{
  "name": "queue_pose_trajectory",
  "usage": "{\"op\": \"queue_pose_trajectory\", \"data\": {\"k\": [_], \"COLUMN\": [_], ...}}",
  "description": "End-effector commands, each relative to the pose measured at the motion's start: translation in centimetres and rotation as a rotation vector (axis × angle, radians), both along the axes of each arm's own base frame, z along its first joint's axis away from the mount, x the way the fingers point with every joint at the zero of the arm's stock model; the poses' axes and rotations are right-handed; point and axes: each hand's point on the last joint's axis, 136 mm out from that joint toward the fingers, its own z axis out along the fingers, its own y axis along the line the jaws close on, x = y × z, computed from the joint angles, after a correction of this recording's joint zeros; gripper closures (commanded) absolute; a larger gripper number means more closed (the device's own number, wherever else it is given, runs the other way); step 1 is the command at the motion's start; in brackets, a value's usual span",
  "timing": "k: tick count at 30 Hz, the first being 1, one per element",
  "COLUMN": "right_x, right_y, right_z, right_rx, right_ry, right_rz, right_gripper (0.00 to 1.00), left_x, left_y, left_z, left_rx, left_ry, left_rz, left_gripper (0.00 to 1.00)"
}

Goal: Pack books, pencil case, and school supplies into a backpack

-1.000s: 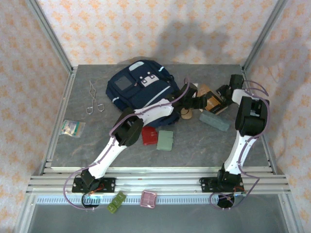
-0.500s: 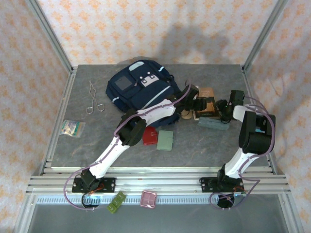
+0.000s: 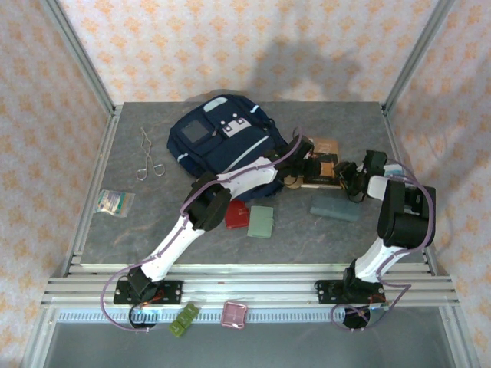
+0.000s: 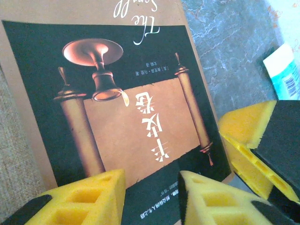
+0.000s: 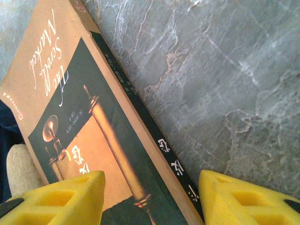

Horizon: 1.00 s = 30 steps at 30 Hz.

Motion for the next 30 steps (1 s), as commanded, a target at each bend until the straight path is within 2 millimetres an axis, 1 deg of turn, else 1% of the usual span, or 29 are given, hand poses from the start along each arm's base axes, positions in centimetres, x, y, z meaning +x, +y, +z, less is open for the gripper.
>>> {"op": "queue_pose_trajectory", "data": {"k": [1, 3, 5, 7, 8, 10, 12, 13, 15, 18, 21, 23, 25, 28, 30], "right_x": [-2.0, -2.0, -2.0, -2.1, -2.2, -2.2, -2.1, -2.0, -1.9, -1.9, -2.1, -2.2, -2.2, -2.0, -1.9], "right_y": [2.9, 3.2, 3.5, 3.9, 4.1, 4.5, 5.0, 5.2, 5.6, 6.5, 6.5, 6.6, 6.9, 8.0, 8.3], "right_z": [0.3, 0.6, 0.7, 0.7, 0.7, 1.0, 2.1, 2.7, 4.2, 6.2, 7.2, 7.1, 6.4, 5.0, 3.2], "right_rx": [0.108, 0.115, 0.13, 0.151, 0.159, 0.181, 0.209, 0.218, 0.232, 0.277, 0.274, 0.275, 0.279, 0.309, 0.282], "right_ry": [0.033, 0.014, 0.0, -0.016, -0.023, -0.047, -0.099, -0.125, -0.184, -0.258, -0.299, -0.297, -0.278, -0.244, -0.177], "right_rz": [0.072, 0.089, 0.102, 0.109, 0.113, 0.125, 0.146, 0.156, 0.176, 0.212, 0.215, 0.212, 0.224, 0.249, 0.233], "right_gripper": [0.46, 0.46, 0.47, 0.48, 0.49, 0.51, 0.52, 0.52, 0.52, 0.53, 0.54, 0.54, 0.54, 0.54, 0.54], "left_x": [-2.0, -2.0, -2.1, -2.5, -2.7, -3.2, -3.7, -3.9, -4.2, -4.3, -4.4, -4.5, -4.4, -4.4, -4.3], "left_y": [2.3, 2.7, 3.0, 3.1, 3.2, 3.1, 2.9, 2.8, 2.5, 2.1, 2.0, 2.0, 2.1, 1.9, 1.8], "left_z": [-3.6, -3.5, -3.9, -4.8, -5.2, -5.6, -6.2, -6.5, -7.0, -7.2, -7.2, -7.3, -7.3, -7.0, -6.9], "left_rx": [0.198, 0.248, 0.295, 0.331, 0.345, 0.362, 0.356, 0.35, 0.339, 0.322, 0.315, 0.317, 0.318, 0.308, 0.301], "left_ry": [0.038, 0.005, -0.001, 0.012, 0.018, 0.02, 0.042, 0.052, 0.068, 0.075, 0.076, 0.079, 0.078, 0.073, 0.069], "left_rz": [-0.002, -0.003, -0.01, -0.032, -0.041, -0.061, -0.076, -0.085, -0.098, -0.107, -0.113, -0.117, -0.116, -0.117, -0.116], "left_gripper": [0.58, 0.59, 0.63, 0.7, 0.71, 0.77, 0.79, 0.82, 0.85, 0.89, 0.9, 0.9, 0.9, 0.9, 0.91]}}
